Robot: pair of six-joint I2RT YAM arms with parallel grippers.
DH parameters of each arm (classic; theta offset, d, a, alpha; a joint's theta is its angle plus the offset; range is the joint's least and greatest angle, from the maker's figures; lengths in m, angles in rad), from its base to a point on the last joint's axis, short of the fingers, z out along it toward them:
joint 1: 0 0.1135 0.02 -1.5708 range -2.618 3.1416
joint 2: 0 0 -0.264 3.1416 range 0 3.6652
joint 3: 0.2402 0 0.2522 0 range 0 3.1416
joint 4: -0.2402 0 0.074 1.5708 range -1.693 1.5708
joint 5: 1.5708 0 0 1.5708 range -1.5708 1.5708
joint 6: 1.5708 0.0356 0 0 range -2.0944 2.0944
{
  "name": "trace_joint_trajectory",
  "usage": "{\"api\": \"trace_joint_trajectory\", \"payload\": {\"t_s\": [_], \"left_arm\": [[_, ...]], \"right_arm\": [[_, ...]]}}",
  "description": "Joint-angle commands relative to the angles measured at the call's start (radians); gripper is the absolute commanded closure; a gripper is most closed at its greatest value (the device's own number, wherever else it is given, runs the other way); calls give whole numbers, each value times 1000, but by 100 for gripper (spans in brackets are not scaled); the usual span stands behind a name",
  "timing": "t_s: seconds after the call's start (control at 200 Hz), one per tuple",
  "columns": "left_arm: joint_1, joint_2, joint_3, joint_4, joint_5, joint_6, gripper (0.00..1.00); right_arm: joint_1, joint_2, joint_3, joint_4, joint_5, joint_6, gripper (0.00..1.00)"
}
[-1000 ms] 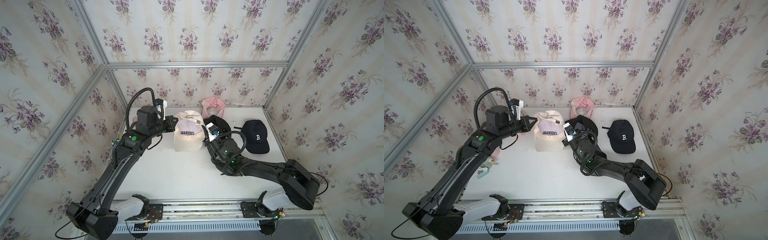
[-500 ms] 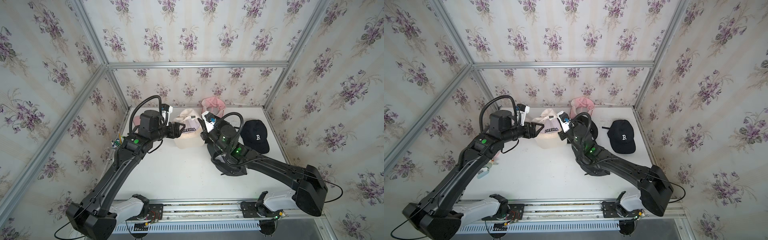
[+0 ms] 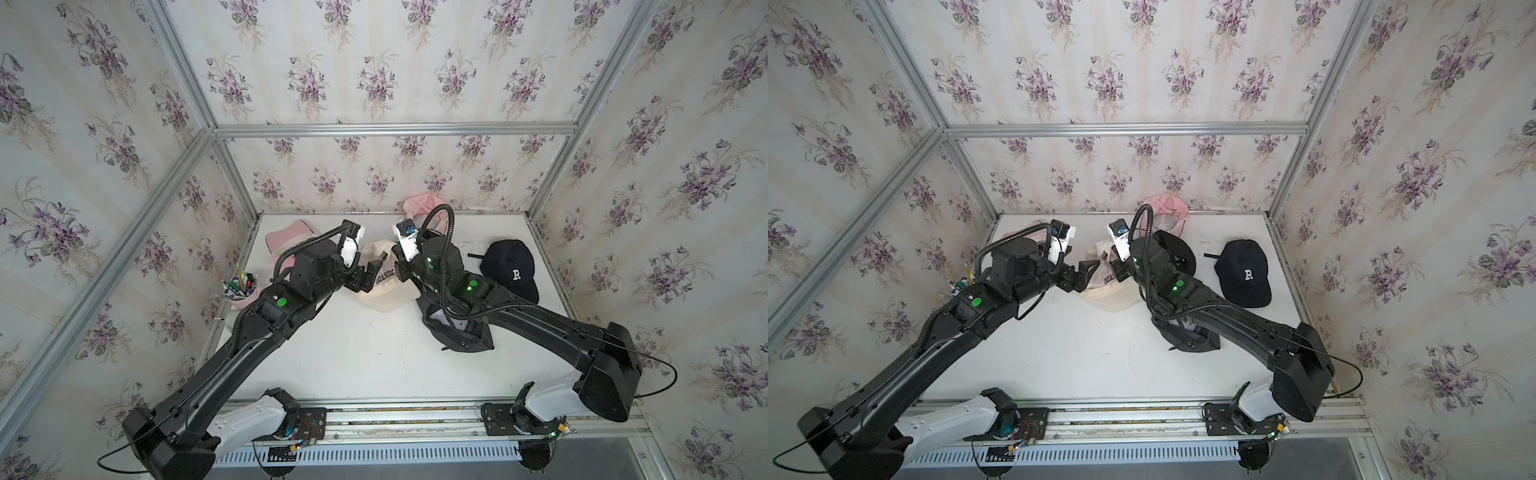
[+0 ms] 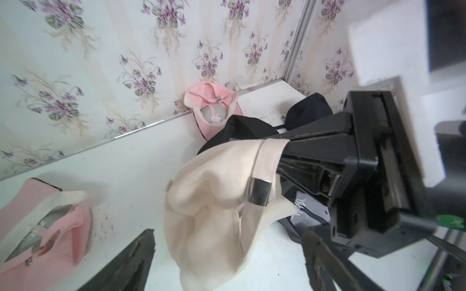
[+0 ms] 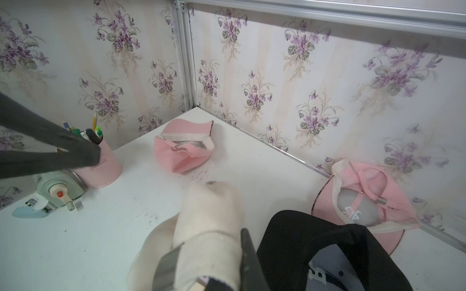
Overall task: Open the adjustable buckle of the baseball cap
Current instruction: Pick up the baseball cap from the center of the board.
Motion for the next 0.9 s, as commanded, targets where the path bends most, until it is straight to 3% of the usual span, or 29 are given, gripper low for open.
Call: {"api": "trace_joint_trajectory", "payload": {"t_s": [0.0,0.205,0.455,0.65,0.894], "left_arm": [[1,-14,-16,53,-81,58,8],[-12,5,-21,85,11,99,8],[-51,78,-14,158,11,178,8],[-69,137,-2,203,-42,214,7],[-70,226,61,220,-216,267,12]], "right_arm": [[-11,-11,-1,13,-7,43,100],[-12,-16,0,-9,-25,38,100],[-12,-34,4,-35,-19,25,100],[-10,-50,3,-58,-37,20,100],[-11,-63,-2,-75,-58,14,100]]}}
